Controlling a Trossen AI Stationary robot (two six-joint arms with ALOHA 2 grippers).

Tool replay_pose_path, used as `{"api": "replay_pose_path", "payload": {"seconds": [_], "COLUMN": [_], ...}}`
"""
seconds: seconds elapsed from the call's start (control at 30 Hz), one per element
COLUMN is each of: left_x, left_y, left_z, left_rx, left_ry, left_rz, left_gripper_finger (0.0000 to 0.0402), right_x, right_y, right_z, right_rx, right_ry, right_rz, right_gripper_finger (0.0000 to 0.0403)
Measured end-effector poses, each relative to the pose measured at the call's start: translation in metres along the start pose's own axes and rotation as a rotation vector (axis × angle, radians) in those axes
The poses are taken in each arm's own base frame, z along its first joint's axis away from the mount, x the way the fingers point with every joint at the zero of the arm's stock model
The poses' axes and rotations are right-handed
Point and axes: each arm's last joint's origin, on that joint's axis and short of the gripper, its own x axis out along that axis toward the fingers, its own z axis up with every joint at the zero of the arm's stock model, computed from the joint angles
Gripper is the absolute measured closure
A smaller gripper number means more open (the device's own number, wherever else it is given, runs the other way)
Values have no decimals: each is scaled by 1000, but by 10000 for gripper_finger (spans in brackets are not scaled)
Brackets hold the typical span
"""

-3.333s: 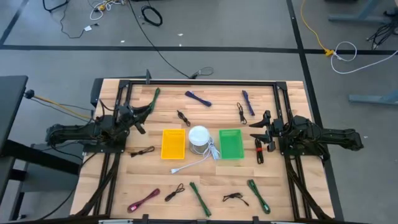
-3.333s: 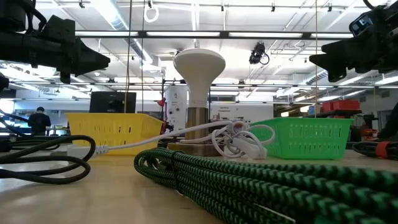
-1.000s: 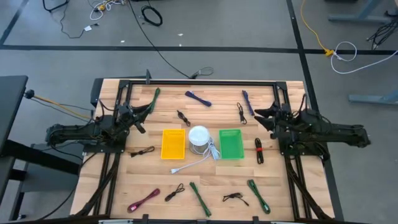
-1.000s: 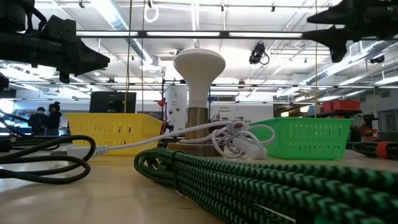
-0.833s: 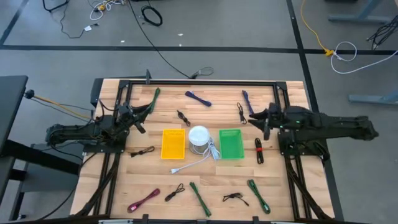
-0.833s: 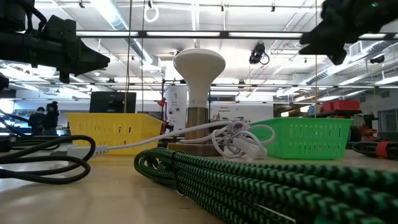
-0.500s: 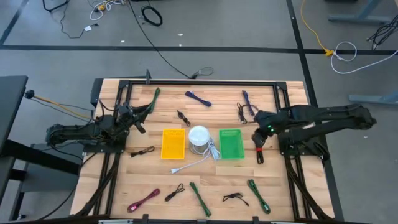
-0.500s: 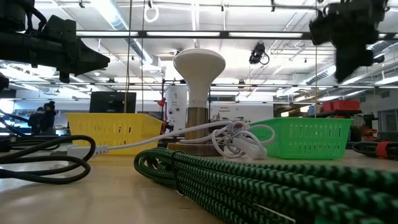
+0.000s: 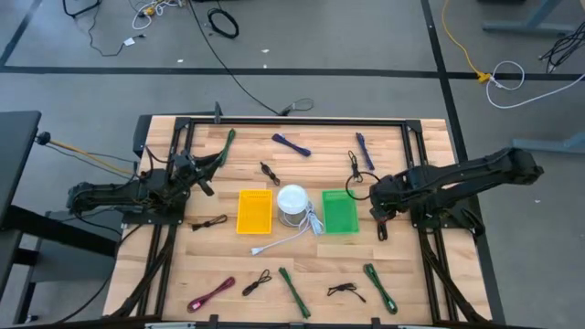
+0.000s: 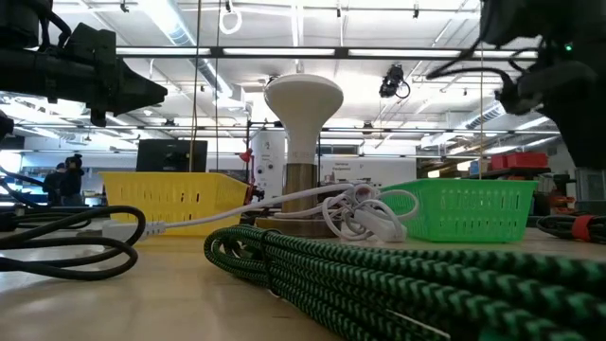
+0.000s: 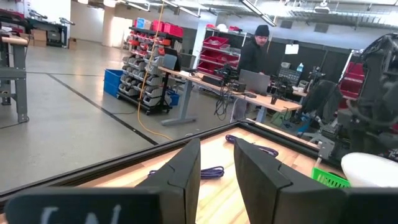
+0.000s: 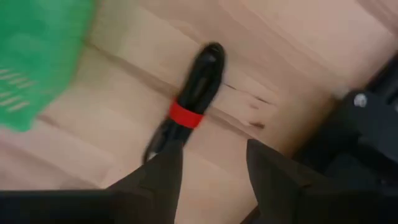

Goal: Pick & Place USB Port
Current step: Put the black charger cable into the green basket

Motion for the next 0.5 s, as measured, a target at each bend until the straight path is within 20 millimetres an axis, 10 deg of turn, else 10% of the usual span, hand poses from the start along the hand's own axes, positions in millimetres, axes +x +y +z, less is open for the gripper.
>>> {"api": "replay_pose_path", "payload": {"seconds": [0.5], "left_x": [0], "left_y": [0], "left_z": [0], "left_rx": [-1], "left_ry": [0], "left_rz": [0], "left_gripper_finger": [299], "right_x": [61], "right_y": [-3], "right_z": [-6], "right_rx": [77], "right_ry": [-24], "right_rz": [108], "right_gripper_finger": [172]}}
